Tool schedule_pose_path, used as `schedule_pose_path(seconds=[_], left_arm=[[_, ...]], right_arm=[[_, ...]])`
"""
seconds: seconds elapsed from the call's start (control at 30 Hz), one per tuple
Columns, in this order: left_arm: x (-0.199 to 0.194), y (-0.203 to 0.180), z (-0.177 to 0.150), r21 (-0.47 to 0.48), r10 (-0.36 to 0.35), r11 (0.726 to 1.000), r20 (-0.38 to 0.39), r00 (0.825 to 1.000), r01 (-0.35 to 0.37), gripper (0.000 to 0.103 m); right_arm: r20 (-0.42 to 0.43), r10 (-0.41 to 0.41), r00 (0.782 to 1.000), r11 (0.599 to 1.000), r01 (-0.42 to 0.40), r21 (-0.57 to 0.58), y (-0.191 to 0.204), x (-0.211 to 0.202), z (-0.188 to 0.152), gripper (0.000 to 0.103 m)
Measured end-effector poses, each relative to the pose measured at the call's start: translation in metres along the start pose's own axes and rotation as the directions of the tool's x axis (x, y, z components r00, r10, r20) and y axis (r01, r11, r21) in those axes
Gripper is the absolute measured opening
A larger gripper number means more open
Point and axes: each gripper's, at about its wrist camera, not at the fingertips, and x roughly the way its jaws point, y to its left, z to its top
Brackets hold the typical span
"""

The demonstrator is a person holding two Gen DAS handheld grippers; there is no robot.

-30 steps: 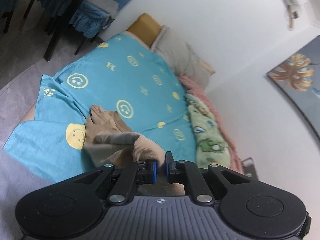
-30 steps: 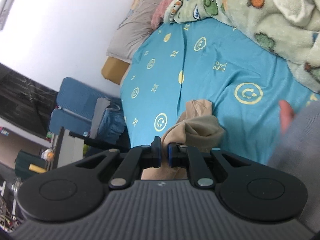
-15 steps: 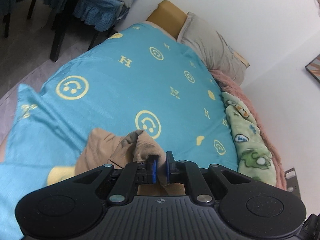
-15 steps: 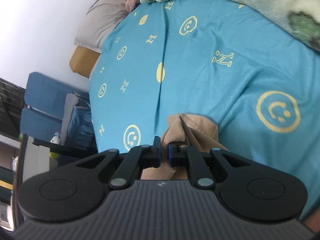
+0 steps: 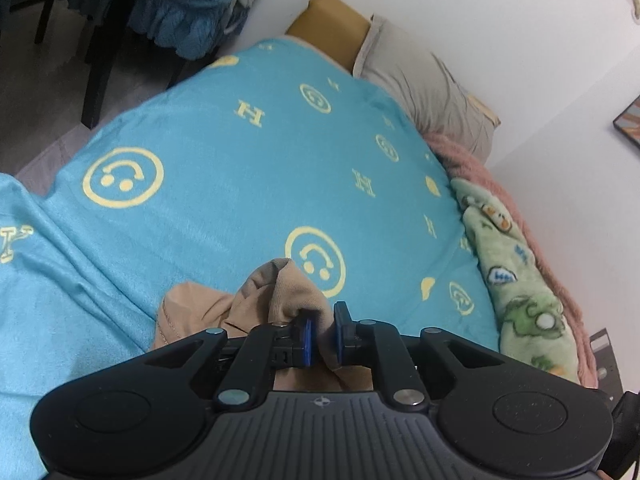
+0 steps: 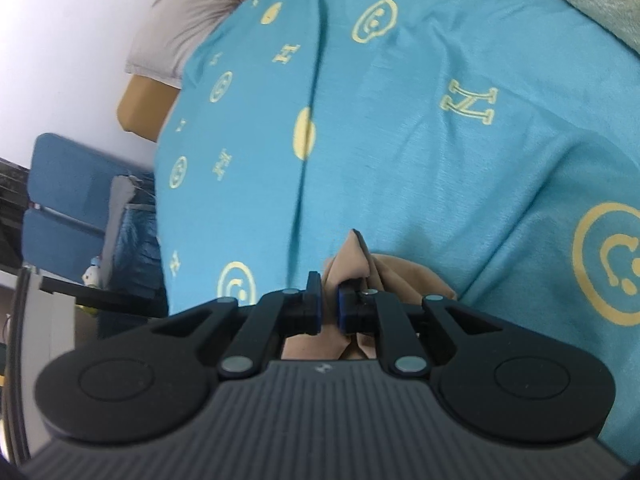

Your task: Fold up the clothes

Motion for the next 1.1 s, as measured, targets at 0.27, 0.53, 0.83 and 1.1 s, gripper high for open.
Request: schedule_pose_path(seconds=[0.27, 0.53, 0.83, 1.1], left_arm=[[-0.009, -0.021, -0.006, 0.179, -0.015, 0.984, 0.006, 1.0, 0.013, 0.087], [-0.022, -0.042, -0.027, 0.342, 0.065, 0.936, 0.065, 0.996, -0.084, 0.097], [0.008, -0.019, -0.032, 0.376, 0.186, 0.911, -0.004, 0.983, -0.171, 0.097], [0.005, -0.018, -0.037, 0.379, 0.206, 0.905, 0.007, 0.978, -0.194, 0.096]], right_arm=[[-0.003, 0.051, 0.999, 0.99, -0.051, -0.128, 0.014, -0.016, -0.012, 0.069], [0.194, 0.177, 0.965, 0.866, -0.06, -0.497, 0.052, -0.065, -0.055, 0.082], [0.05, -0.043, 0.998, 0.813, 0.064, -0.579, 0.051, 0.011, -0.042, 0.027], [0.057, -0.111, 0.992, 0.762, 0.121, -0.637, 0.048, 0.021, -0.058, 0.026]])
